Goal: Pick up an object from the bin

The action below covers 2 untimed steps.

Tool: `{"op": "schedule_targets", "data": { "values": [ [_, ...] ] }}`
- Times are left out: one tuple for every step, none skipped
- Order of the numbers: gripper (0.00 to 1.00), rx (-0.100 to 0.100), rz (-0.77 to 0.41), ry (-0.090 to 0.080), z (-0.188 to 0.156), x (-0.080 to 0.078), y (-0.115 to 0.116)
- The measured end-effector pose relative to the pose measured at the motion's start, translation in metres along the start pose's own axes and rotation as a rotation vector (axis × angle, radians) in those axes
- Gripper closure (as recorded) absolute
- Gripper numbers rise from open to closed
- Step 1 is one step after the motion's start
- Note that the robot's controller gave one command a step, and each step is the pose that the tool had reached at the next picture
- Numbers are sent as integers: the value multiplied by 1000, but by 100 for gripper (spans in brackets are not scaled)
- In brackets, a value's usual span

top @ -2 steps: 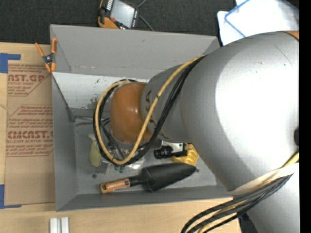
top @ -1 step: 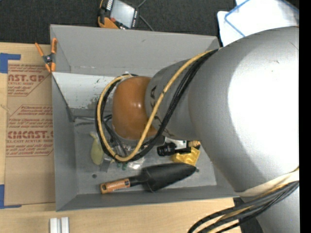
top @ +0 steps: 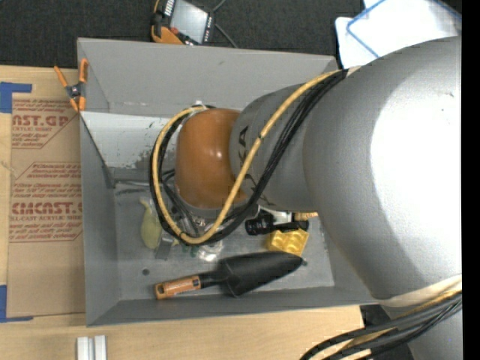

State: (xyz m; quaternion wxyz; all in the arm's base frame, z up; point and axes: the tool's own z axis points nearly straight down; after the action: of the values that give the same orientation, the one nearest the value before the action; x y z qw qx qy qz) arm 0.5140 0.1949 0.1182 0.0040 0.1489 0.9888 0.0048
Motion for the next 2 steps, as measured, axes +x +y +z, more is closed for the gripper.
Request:
{"op": "schedule_targets", "data": {
  "values": [
    [100, 1, -1, 3, -14, 1, 0],
    [100, 0, -1, 2, -23, 1, 0]
  ]
}}
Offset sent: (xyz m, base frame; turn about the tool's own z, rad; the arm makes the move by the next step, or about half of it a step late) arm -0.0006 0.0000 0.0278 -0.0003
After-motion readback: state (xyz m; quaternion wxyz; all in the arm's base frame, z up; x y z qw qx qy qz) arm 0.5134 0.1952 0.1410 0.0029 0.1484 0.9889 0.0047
